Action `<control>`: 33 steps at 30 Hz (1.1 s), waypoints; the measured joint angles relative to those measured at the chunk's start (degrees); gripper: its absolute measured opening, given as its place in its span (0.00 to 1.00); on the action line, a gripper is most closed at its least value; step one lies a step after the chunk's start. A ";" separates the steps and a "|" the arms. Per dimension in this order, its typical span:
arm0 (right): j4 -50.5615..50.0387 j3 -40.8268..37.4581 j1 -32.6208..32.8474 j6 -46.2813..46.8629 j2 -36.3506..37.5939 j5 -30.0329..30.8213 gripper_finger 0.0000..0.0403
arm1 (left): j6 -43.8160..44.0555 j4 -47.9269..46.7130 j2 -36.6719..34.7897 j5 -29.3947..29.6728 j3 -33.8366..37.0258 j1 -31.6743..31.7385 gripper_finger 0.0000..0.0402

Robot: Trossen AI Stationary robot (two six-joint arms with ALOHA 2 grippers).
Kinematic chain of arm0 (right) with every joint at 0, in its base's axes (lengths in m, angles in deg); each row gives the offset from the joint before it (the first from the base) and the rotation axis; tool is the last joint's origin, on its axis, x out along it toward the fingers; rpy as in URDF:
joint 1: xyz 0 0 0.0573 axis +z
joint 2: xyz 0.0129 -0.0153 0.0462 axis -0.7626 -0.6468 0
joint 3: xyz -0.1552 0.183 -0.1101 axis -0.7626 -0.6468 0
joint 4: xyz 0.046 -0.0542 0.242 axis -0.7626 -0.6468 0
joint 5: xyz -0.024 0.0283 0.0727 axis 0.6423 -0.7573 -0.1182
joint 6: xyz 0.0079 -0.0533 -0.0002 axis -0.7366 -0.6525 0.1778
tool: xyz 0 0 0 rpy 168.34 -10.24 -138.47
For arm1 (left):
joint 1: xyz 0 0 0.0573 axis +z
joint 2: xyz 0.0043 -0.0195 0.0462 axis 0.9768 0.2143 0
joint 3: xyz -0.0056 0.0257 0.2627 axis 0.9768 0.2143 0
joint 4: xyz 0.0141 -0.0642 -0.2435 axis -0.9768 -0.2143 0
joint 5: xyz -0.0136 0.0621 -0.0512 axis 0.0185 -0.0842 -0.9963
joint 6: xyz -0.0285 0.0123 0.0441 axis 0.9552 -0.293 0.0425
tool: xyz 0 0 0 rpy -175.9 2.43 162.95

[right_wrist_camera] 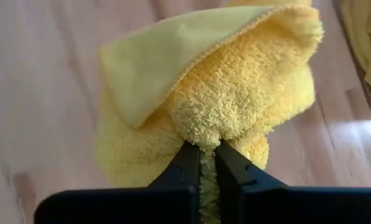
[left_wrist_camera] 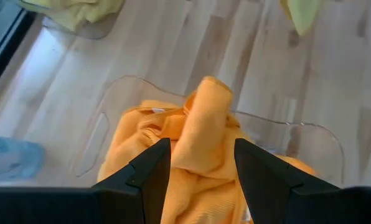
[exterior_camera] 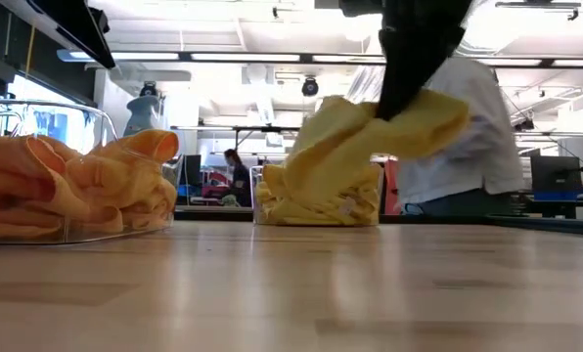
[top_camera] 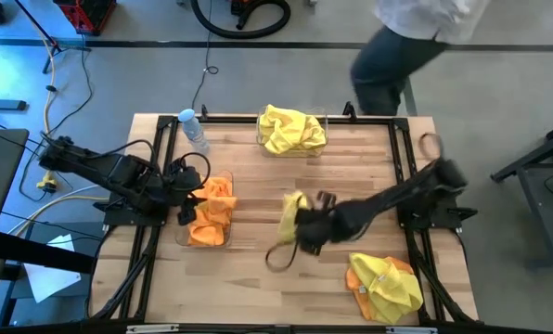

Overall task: Sort microfiber towel by color & place in baskets
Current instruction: Put the yellow microfiber towel into the top transparent bin

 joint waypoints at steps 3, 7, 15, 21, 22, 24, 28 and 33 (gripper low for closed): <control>9.63 -10.48 -4.34 -2.28 8.88 -1.26 0.02 | -0.18 0.07 0.00 0.03 0.00 1.87 0.42; 19.07 -18.62 -11.13 -9.65 20.61 -1.35 0.01 | -1.27 1.45 0.00 0.05 0.00 5.38 0.42; 25.07 -23.38 -35.33 -29.67 31.73 -21.20 0.00 | -6.07 12.21 0.76 -0.26 -0.04 16.47 0.42; 24.38 -20.86 -50.55 -38.99 29.45 -36.25 0.00 | -6.50 17.49 2.68 -0.48 -0.04 22.61 0.42; 24.01 -20.03 -51.96 -40.13 28.70 -37.74 0.00 | -6.27 18.33 2.93 -0.48 -0.04 23.10 0.42; 23.23 -17.48 -54.37 -42.30 26.54 -40.35 0.00 | -5.93 19.55 3.53 -0.50 -0.04 23.89 0.42; 16.25 -10.86 -56.12 -46.68 19.85 -41.21 0.00 | -6.90 21.35 4.61 0.01 -0.04 24.97 0.42; 8.52 -1.75 -55.99 -51.17 10.08 -40.57 0.00 | -7.00 24.20 5.80 0.22 -0.04 25.57 0.42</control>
